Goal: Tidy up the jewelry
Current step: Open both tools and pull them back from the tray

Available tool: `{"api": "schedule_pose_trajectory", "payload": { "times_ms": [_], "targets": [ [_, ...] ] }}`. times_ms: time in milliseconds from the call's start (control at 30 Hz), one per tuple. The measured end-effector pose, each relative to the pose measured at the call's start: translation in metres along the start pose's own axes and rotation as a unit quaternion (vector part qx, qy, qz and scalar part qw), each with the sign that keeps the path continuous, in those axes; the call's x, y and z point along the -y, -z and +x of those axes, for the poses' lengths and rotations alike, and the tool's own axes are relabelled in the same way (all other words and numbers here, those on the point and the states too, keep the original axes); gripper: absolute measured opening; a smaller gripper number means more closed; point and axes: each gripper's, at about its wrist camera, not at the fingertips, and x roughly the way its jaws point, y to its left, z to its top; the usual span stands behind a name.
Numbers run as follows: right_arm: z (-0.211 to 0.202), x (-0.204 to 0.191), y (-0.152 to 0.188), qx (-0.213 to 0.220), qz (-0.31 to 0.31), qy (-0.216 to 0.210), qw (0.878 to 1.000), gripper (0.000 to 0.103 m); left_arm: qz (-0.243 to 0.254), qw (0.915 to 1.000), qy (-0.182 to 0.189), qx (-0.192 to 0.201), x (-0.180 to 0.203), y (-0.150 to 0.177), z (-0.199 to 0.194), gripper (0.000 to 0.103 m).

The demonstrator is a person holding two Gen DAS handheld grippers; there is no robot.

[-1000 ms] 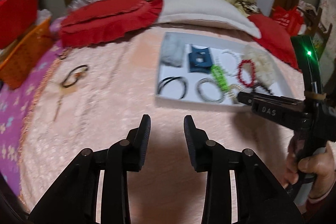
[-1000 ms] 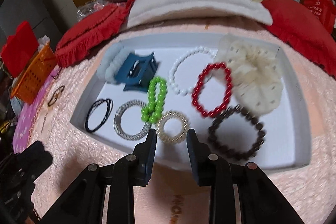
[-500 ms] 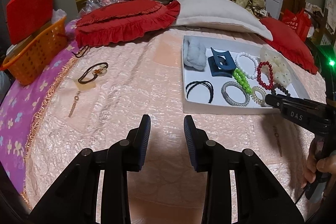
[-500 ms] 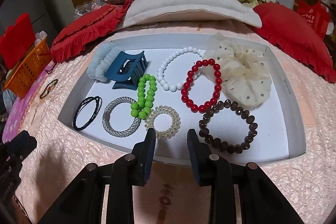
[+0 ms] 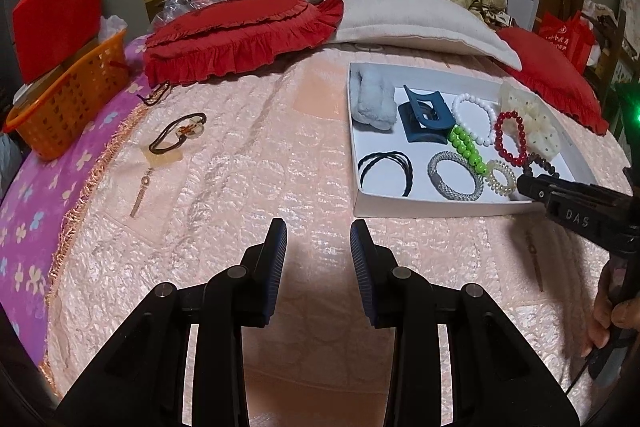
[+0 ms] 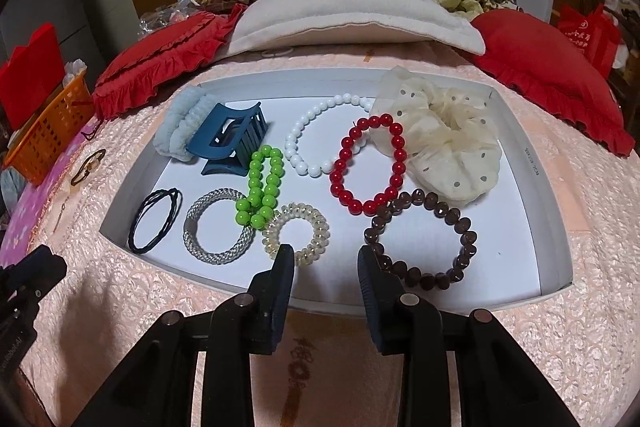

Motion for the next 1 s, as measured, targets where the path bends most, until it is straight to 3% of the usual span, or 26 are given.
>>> {"api": "schedule_pose_trajectory", "payload": {
  "times_ms": [200,467,733,867,1000],
  "targets": [
    [-0.013,0.016,0.003,0.008,0.023,0.001,1.0,0.03,-0.004,1.0,0.001,-0.003,-0.001,0.0,0.003,0.044],
    [-0.04,0.031,0.015,0.027,0.042,-0.002,0.999,0.031,-0.003,1.0,0.0,-0.005,0.001,0.004,0.003,0.046],
    [-0.074,0.035,0.055,0.038,0.059,-0.003,0.998,0.032,-0.005,1.0,-0.001,-0.001,0.007,0.009,-0.01,0.046],
    [-0.085,0.033,0.072,0.04,0.052,0.019,0.998,0.032,-0.006,0.9992,-0.017,0.035,0.011,0.012,-0.038,0.046],
    [-0.1,0.035,0.085,0.046,0.062,0.024,0.997,0.032,0.001,0.995,-0.048,0.088,0.016,0.018,-0.073,0.063]
  ]
}}
